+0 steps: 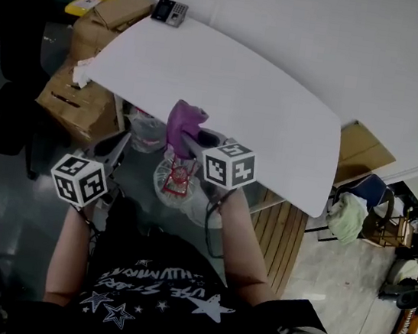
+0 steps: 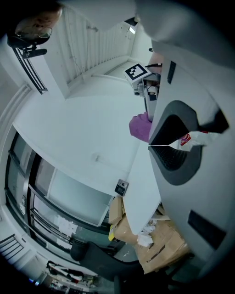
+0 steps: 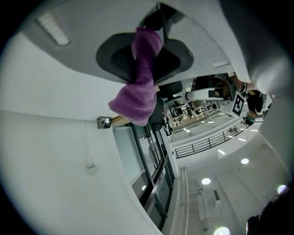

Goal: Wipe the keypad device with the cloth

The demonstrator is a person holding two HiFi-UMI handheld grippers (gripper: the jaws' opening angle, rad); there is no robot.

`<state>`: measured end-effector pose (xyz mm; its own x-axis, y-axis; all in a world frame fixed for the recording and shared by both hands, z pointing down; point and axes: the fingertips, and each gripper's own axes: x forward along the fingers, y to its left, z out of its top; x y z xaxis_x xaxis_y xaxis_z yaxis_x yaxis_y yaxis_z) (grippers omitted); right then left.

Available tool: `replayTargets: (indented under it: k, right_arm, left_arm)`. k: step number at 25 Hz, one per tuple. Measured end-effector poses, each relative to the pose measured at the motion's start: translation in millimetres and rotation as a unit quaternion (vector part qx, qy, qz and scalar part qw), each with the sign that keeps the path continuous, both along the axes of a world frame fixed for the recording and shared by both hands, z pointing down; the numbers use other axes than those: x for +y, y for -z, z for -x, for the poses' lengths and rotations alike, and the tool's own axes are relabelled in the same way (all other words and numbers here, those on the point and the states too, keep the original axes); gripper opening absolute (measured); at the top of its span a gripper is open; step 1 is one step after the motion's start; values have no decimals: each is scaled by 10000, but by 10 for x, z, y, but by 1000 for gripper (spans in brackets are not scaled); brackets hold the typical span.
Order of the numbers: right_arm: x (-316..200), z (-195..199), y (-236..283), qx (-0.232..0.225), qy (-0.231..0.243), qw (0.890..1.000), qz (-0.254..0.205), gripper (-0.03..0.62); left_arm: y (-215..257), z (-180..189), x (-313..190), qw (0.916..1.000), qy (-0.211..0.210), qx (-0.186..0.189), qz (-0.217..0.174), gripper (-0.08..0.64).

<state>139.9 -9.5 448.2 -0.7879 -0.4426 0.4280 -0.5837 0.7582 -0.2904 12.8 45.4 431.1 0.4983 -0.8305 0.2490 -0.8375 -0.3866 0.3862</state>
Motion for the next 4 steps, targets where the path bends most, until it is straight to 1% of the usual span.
replayTargets:
  k: [4]
  right_arm:
    - [-12, 28, -4, 36, 22, 10000, -10, 95]
  left_arm:
    - [2, 35, -9, 10000, 29, -1, 15, 9]
